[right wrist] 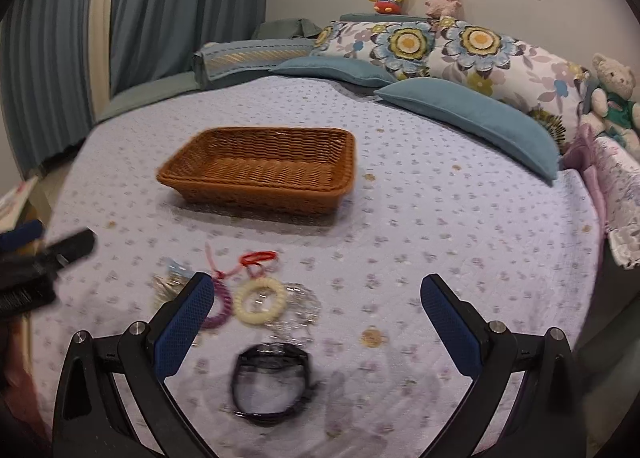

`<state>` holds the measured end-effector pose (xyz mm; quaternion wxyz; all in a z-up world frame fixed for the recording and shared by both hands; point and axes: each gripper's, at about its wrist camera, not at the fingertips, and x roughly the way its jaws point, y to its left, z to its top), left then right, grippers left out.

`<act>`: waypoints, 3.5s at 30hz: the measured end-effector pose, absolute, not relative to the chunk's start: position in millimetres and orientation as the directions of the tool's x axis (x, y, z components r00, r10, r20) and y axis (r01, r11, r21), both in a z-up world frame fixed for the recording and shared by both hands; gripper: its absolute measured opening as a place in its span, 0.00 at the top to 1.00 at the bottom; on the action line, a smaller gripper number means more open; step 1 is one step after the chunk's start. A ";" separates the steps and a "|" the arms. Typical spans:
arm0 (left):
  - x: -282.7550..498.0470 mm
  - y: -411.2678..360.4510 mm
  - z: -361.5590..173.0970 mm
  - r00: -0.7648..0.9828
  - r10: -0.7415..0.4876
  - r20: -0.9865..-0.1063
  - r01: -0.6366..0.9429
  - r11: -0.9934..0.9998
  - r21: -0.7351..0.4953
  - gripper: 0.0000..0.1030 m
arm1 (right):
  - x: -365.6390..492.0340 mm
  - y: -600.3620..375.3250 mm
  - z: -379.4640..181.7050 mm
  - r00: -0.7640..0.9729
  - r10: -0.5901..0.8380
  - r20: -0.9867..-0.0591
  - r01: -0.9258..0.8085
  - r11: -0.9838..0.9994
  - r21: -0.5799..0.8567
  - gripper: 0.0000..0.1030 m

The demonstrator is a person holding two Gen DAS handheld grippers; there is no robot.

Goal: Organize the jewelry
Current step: 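Move both tools toward the jewelry pile in front of the basket, then grasp the black watch with the right tool while the left tool grasps the purple coil tie, then carry the watch and purple coil tie into the basket and open both tools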

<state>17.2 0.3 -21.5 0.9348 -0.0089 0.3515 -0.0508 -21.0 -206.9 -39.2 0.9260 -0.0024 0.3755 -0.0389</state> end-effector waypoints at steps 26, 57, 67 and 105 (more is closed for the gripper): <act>63.8 -46.0 -88.8 0.484 -0.441 -0.756 0.325 0.893 -0.313 0.35 | -31.7 -228.0 -91.2 0.523 0.117 -0.844 -0.067 0.993 0.095 0.43; 65.3 -53.0 -72.8 0.531 -0.503 -0.682 0.366 0.862 -0.351 0.90 | -12.7 -226.0 -95.4 0.530 0.162 -0.832 -0.022 0.984 0.177 0.85; 83.7 -35.1 -20.0 0.583 -0.515 -0.628 0.385 0.856 -0.345 0.90 | 26.3 -214.9 -42.9 0.604 0.163 -0.780 -0.053 0.985 0.164 0.88; 153.4 -3.1 -27.7 0.615 -0.495 -0.614 0.314 0.868 -0.384 0.90 | 111.0 -202.7 -89.3 0.462 0.132 -0.877 -0.145 0.987 0.072 0.71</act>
